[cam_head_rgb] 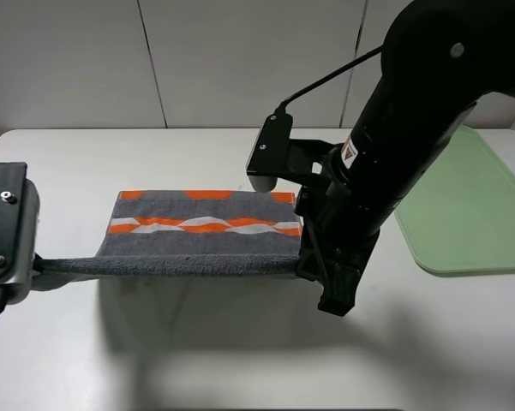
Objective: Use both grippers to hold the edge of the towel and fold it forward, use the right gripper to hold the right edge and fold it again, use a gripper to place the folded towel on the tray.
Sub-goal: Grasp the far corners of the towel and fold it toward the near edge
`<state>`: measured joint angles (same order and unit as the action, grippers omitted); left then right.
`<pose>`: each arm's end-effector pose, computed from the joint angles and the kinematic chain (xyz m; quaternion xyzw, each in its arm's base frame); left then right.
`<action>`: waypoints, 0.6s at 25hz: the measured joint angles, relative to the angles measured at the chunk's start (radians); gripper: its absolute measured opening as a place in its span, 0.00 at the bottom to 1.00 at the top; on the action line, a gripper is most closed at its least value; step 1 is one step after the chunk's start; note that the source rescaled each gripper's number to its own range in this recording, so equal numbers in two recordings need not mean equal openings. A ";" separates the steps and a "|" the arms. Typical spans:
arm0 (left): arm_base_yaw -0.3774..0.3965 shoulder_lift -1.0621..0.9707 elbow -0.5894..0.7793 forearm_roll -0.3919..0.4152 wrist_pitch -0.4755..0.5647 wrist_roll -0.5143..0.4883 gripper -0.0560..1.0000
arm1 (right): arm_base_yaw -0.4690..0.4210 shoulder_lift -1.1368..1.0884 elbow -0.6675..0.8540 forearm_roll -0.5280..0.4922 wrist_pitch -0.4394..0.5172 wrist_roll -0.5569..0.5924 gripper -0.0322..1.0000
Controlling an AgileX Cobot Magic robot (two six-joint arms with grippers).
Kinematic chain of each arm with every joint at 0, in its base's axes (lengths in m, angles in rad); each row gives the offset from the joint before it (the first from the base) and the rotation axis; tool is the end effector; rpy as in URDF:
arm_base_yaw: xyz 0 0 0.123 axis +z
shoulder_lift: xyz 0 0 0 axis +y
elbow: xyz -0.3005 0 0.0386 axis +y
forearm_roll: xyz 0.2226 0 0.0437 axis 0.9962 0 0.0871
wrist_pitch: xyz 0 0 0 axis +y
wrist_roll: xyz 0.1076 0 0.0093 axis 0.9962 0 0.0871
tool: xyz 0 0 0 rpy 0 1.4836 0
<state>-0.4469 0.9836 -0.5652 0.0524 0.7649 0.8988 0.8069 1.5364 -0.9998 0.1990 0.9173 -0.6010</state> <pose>0.1244 -0.0553 0.2480 0.6166 0.7511 0.0742 0.2241 0.1707 0.2027 0.2442 -0.6010 0.7883 0.0946 0.0921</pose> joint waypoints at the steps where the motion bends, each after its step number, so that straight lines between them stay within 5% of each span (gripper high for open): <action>1: 0.000 -0.016 0.000 -0.013 0.016 0.000 0.06 | 0.000 -0.007 0.000 0.007 0.010 0.000 0.03; 15: 0.000 -0.093 -0.001 -0.052 0.061 0.000 0.05 | 0.000 -0.022 0.000 0.058 0.077 0.004 0.03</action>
<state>-0.4469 0.8903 -0.5663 0.0000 0.8258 0.8988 0.8069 1.5140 -0.9998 0.2572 0.9942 -0.5971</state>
